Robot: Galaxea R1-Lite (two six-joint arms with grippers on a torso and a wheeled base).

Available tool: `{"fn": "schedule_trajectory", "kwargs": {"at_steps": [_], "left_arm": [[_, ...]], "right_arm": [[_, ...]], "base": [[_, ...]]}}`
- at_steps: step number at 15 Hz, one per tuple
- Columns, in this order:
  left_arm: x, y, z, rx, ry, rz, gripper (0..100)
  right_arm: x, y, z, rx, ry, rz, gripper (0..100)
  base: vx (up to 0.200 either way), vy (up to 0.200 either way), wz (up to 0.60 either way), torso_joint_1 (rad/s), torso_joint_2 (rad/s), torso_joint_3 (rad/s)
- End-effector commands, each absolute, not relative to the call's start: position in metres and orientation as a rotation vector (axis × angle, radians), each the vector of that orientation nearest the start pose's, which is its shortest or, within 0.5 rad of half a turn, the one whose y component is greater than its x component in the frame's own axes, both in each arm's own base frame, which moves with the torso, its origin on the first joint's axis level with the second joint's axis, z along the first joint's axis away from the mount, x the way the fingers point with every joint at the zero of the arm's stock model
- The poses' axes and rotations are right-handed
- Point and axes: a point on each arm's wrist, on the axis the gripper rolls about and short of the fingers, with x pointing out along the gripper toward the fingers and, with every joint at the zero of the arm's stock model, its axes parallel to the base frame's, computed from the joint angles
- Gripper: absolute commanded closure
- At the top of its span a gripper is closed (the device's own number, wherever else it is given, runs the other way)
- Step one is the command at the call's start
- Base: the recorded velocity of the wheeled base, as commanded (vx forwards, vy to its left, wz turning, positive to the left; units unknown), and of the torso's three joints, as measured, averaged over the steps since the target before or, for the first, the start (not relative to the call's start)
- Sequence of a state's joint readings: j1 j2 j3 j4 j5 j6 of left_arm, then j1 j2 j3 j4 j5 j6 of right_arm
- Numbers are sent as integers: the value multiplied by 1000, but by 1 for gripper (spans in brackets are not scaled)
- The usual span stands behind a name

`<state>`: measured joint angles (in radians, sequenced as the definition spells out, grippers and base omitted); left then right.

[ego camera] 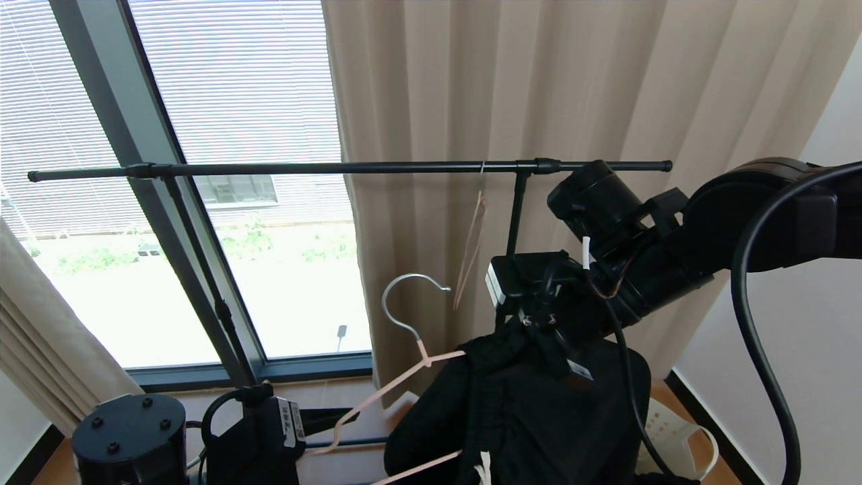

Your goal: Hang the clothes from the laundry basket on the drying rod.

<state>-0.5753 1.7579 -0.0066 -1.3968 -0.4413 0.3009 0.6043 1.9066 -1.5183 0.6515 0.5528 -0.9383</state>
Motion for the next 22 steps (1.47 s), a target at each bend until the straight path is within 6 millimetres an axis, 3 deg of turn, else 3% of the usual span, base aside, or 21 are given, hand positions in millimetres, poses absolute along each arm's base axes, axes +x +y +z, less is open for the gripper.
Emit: {"fn": "schedule_trajectory", "kwargs": {"at_steps": [1,6,10,12,17,22], "left_arm": [[161,-110,79,282,181,-1026,0],[188,-94,103,38,89,-876,0],[201,-84,112,-127,119,-941,0],[205,-98,96,-140,274,-966,0],[219,-135,81,-77,517,-796,0],[229,-157,66,-102,602,-713,0]], "right_arm": [[271,199,207,-773,512,1461,100],[273,184,224,-810,566,1206,100],[270,177,231,-860,553,1003,100],[262,169,218,-883,527,844,100],[239,160,169,-790,269,714,100],[210,144,164,-694,202,736,100]], "base": [[0,0,0,0,0,0],[0,0,0,0,0,0],[0,0,0,0,0,0],[0,0,0,0,0,0],[0,0,0,0,0,0],[0,0,0,0,0,0]]}}
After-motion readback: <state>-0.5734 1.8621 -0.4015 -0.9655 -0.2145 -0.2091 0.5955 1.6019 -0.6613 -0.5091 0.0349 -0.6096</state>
